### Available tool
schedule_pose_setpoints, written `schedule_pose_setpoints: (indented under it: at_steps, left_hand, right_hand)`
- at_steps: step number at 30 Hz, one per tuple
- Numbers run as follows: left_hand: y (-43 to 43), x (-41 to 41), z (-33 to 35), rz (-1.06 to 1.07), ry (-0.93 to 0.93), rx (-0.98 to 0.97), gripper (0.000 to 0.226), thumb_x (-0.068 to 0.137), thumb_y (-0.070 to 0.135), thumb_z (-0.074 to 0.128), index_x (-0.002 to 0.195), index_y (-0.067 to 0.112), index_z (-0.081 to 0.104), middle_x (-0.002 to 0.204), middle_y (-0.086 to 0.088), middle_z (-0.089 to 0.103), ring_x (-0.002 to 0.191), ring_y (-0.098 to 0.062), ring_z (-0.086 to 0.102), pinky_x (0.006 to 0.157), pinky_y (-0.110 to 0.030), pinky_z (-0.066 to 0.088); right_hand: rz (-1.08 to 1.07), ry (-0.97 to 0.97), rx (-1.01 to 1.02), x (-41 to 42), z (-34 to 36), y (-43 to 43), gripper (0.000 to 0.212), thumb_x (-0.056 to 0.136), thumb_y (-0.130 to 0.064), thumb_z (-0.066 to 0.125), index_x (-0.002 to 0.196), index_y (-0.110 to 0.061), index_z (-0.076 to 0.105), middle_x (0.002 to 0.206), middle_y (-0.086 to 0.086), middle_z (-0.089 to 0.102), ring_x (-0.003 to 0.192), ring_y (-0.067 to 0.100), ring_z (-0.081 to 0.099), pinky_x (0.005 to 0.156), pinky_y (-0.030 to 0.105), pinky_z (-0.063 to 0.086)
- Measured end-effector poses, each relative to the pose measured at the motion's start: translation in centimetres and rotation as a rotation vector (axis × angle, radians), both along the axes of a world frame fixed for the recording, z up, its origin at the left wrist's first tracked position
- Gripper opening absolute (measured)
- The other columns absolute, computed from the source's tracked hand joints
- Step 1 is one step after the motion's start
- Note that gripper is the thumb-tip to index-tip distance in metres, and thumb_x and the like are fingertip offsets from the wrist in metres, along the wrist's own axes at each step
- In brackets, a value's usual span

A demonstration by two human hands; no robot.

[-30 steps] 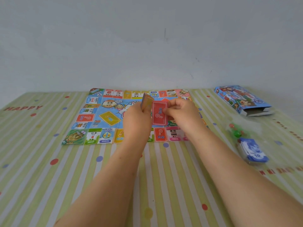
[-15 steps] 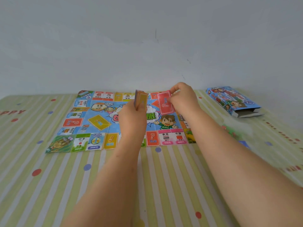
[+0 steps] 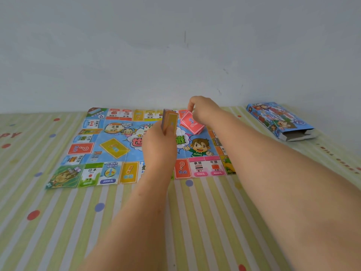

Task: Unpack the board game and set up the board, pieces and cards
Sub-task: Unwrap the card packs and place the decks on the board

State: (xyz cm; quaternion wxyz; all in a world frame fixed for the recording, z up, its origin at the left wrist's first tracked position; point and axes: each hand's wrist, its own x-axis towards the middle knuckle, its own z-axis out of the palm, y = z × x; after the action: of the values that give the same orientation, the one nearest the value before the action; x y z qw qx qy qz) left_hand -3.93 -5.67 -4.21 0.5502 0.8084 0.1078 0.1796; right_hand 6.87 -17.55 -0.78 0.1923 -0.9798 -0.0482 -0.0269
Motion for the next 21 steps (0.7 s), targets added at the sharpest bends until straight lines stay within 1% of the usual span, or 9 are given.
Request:
schedule_pose_setpoints:
  at_steps: [3, 8, 10, 14, 17, 19, 21]
  left_hand:
    - [0.0, 0.1, 0.0, 0.005, 0.004, 0.000, 0.030, 0.099, 0.028, 0.046, 0.069, 0.028, 0.048, 0.073, 0.005, 0.058, 0.083, -0.030, 0.067, 0.072, -0.046, 0.055]
    - [0.0, 0.1, 0.0, 0.009, 0.000, -0.005, 0.029, 0.099, 0.027, 0.045, 0.070, 0.026, 0.048, 0.081, -0.004, 0.064, 0.082, -0.030, 0.068, 0.070, -0.044, 0.055]
    - [0.1, 0.1, -0.1, 0.013, 0.005, -0.002, 0.029, 0.099, 0.027, 0.045, 0.070, 0.026, 0.048, 0.081, -0.004, 0.064, 0.083, -0.030, 0.068, 0.070, -0.044, 0.055]
    - [0.2, 0.2, -0.1, 0.011, 0.017, -0.001, 0.026, 0.099, 0.027, 0.045, 0.074, 0.025, 0.051, 0.073, 0.005, 0.058, 0.082, -0.029, 0.068, 0.069, -0.043, 0.055]
    - [0.2, 0.3, -0.1, 0.013, 0.028, 0.000, 0.022, 0.099, 0.027, 0.045, 0.080, 0.020, 0.054, 0.075, 0.003, 0.060, 0.081, -0.028, 0.068, 0.069, -0.043, 0.055]
    - [0.1, 0.2, 0.0, 0.017, 0.035, -0.004, 0.024, 0.099, 0.027, 0.045, 0.076, 0.024, 0.051, 0.073, 0.005, 0.058, 0.082, -0.028, 0.068, 0.070, -0.044, 0.055]
    - [0.1, 0.1, 0.0, 0.020, 0.039, 0.003, 0.026, 0.099, 0.027, 0.045, 0.073, 0.026, 0.050, 0.074, 0.004, 0.059, 0.082, -0.028, 0.068, 0.071, -0.045, 0.056]
  right_hand:
    - [-0.001, 0.012, -0.030, 0.4, -0.6, 0.0, 0.026, 0.095, -0.006, 0.049, 0.119, -0.014, 0.055, 0.131, 0.010, 0.054, 0.115, 0.027, 0.055, 0.083, 0.035, 0.052]
    - [-0.019, 0.044, -0.106, 0.9, -1.2, 0.2, 0.028, 0.093, -0.012, 0.056, 0.121, -0.008, 0.058, 0.127, 0.014, 0.059, 0.114, 0.029, 0.058, 0.088, 0.037, 0.053]
    - [-0.033, 0.037, -0.118, 0.9, -1.5, 0.2, 0.031, 0.093, -0.012, 0.057, 0.123, -0.007, 0.059, 0.125, 0.014, 0.061, 0.112, 0.029, 0.059, 0.088, 0.037, 0.053]
    - [-0.037, 0.000, -0.060, 0.6, -1.0, -0.2, 0.031, 0.094, -0.016, 0.053, 0.123, -0.009, 0.061, 0.126, 0.012, 0.061, 0.112, 0.026, 0.059, 0.084, 0.035, 0.051]
    - [0.019, 0.024, -0.034, 0.1, -0.3, -0.5, 0.029, 0.093, -0.028, 0.060, 0.115, -0.010, 0.067, 0.121, 0.009, 0.065, 0.108, 0.024, 0.062, 0.085, 0.034, 0.051]
    - [0.055, 0.086, -0.070, -0.4, 0.0, -0.5, 0.037, 0.087, -0.039, 0.067, 0.112, -0.011, 0.068, 0.118, 0.008, 0.066, 0.104, 0.024, 0.063, 0.083, 0.033, 0.051]
    - [0.073, 0.131, -0.098, -0.9, 0.0, -0.5, 0.043, 0.084, -0.040, 0.070, 0.115, -0.010, 0.067, 0.119, 0.009, 0.065, 0.105, 0.024, 0.062, 0.084, 0.034, 0.050]
